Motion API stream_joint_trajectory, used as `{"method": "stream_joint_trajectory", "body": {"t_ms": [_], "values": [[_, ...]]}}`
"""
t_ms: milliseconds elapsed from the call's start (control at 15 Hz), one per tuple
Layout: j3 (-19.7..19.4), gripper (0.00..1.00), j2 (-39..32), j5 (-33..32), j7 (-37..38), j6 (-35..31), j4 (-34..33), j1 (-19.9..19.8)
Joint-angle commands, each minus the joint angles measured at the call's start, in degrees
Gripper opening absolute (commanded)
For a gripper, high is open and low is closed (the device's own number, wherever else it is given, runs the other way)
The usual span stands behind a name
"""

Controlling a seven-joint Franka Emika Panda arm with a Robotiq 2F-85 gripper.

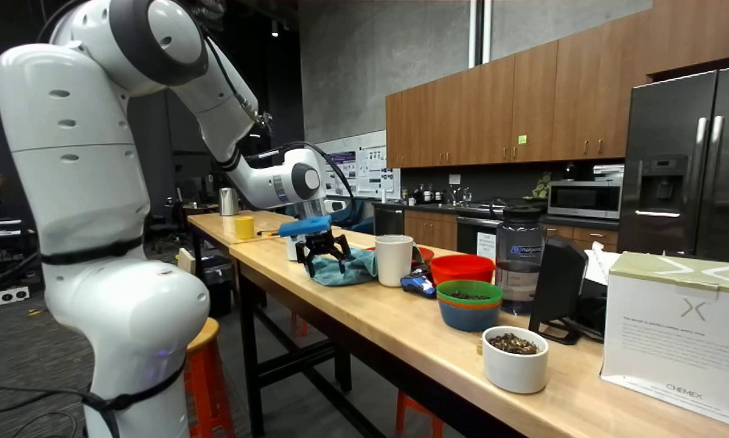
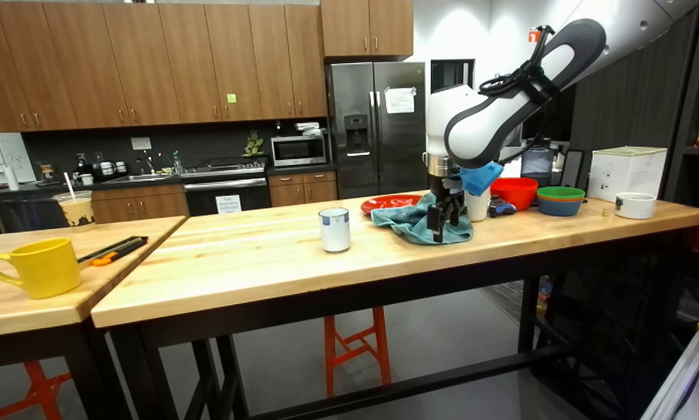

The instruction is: Wipe the table with the blue towel

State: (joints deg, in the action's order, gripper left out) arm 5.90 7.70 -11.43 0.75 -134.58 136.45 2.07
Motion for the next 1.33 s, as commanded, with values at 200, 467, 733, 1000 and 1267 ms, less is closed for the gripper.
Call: {"method": "stream_joint_trajectory", "body": {"t_ms": [200,467,733,1000,1267], "values": [[-1.4,1.00,-4.1,0.7,-0.9,-2.5,-3.5,0.2],[-1.3,1.00,-6.3,1.3,-1.7,-3.2,-5.8,0.7],[-0.9,1.00,-8.2,1.5,-2.1,-3.7,-7.9,1.4],[-0.5,1.00,-10.0,2.3,-3.2,-3.7,-10.0,2.2],[0.8,1.00,-12.6,7.1,-7.7,-3.0,-12.1,3.3]]}}
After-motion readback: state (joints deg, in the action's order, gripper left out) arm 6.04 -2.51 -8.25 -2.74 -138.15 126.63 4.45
